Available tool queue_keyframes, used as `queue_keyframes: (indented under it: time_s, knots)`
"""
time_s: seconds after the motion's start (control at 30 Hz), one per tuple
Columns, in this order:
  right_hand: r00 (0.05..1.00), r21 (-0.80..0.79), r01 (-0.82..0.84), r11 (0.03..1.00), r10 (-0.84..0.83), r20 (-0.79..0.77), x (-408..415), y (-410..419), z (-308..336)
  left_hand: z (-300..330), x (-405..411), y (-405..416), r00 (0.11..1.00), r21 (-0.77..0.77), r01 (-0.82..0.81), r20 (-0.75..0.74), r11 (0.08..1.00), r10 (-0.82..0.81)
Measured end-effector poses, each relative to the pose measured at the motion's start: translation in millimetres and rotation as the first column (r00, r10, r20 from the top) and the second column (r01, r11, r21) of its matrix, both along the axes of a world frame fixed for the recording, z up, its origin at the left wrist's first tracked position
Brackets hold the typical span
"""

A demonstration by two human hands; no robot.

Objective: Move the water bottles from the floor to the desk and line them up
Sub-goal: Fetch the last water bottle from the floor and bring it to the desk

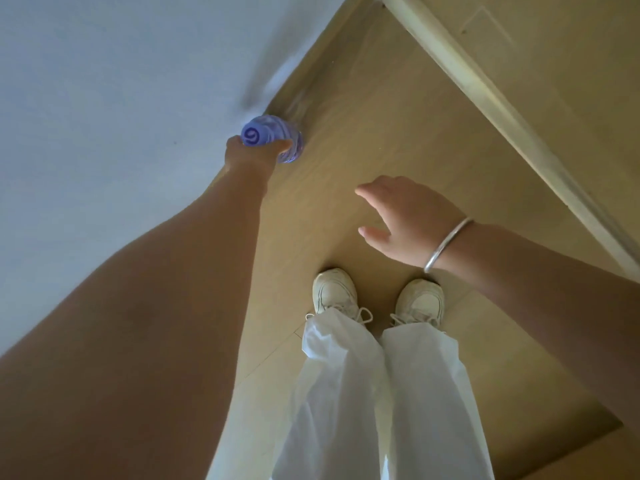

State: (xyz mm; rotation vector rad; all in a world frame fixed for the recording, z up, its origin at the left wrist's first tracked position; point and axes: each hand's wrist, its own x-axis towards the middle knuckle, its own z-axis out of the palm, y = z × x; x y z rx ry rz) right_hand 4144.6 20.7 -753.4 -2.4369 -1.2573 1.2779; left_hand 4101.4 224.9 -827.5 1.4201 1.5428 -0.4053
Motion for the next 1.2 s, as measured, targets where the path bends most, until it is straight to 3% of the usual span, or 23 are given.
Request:
queue_keyframes:
  time_s: [0.13, 0.3, 0.57, 0.8, 1.0, 1.1, 1.2]
  knots:
    - [1.000, 0.002, 0.023, 1.000, -0.023, 0.020, 5, 3, -8, -4, 5, -2, 0.997, 0.030, 0.058, 0.047, 0.998, -0.059]
    - [0.999, 0.017, 0.035, 0.999, -0.035, 0.037, 6, 7, 0, 8, -12, -7, 0.969, 0.187, 0.230, 0.043, 0.955, -0.242]
    - [0.999, -0.007, 0.041, 0.999, -0.040, 0.035, 7, 8, 67, 116, -45, -33, 0.933, 0.205, 0.326, 0.088, 0.923, -0.349]
    - [0.996, 0.010, -0.068, 0.998, 0.067, 0.060, -1, 4, 177, 251, -80, -70, 0.948, 0.224, 0.178, 0.220, 0.958, -0.228]
    - [0.966, -0.044, -0.214, 0.976, 0.218, 0.142, -9, 0, 305, 388, -133, -93, 0.961, 0.259, 0.061, 0.246, 0.964, -0.127]
    - [0.942, -0.071, -0.301, 0.951, 0.308, 0.137, -34, 7, 376, 465, -175, -99, 0.963, 0.270, -0.025, 0.264, 0.962, -0.049]
    - [0.912, 0.004, -0.389, 0.921, 0.384, 0.143, -77, 22, 438, 540, -224, -106, 0.954, 0.345, -0.131, 0.298, 0.930, 0.023]
